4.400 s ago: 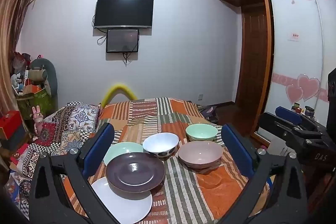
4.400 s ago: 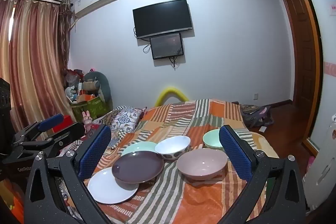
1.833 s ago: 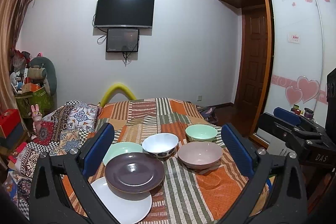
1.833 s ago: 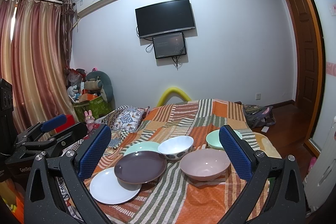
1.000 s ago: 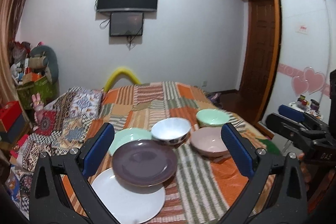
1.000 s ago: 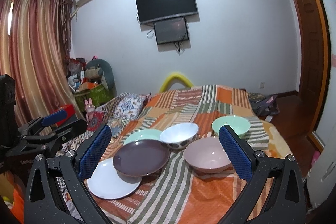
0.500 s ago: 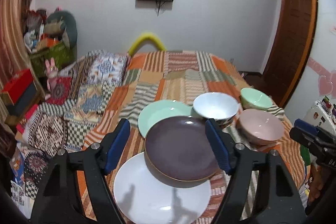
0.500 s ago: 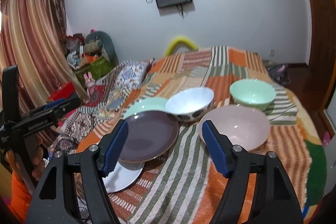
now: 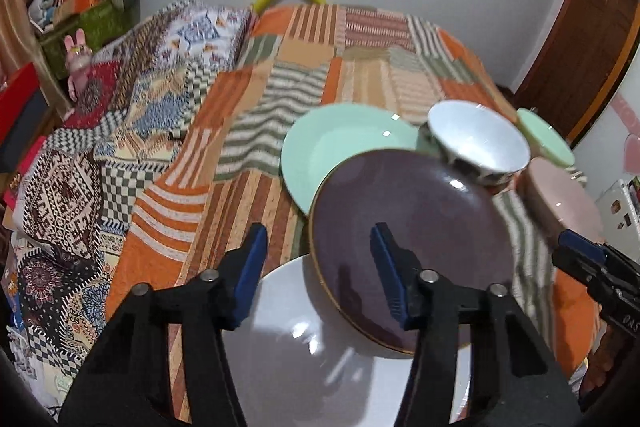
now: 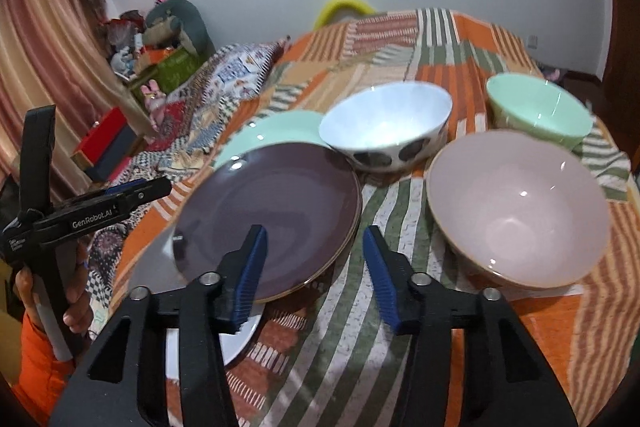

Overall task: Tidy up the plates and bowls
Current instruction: 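Grasp the dark purple plate rim with the left gripper while the right gripper grasps beside it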

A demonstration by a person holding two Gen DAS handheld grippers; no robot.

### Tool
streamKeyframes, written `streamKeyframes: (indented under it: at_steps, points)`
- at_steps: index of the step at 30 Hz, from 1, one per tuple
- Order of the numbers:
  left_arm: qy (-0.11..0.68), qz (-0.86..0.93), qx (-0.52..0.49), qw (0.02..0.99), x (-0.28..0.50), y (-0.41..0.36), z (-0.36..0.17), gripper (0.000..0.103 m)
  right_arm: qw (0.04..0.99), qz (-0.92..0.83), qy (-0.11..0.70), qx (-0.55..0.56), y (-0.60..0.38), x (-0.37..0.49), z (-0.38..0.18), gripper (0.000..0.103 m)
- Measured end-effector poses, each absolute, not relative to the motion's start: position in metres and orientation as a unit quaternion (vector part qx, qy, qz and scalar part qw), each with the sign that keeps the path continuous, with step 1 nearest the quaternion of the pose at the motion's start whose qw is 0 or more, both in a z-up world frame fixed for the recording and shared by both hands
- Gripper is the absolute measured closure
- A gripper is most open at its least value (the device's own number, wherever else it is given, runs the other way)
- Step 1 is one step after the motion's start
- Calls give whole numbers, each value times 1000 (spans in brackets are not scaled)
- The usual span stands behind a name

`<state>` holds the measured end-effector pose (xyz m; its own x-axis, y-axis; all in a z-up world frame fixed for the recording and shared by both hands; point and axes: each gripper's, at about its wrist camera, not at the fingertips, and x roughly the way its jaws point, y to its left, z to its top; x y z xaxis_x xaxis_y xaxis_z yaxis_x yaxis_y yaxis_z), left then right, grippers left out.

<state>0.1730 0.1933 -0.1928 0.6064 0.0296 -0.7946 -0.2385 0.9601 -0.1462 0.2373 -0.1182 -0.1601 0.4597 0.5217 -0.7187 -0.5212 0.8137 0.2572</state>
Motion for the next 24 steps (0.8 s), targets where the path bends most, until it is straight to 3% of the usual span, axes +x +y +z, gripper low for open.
streamKeyframes:
  at_steps: [11, 18, 24]
  points:
    - [469, 55, -136, 871, 203, 209, -226, 67, 843, 282, 458, 2, -107, 261, -186, 69]
    - [474, 33, -137, 869, 212, 207, -234, 83, 834, 280, 476, -2, -100, 269, -196, 78]
    - [479, 21, -134, 867, 217, 205, -236, 84, 832, 280, 480, -6, -93, 272, -199, 78]
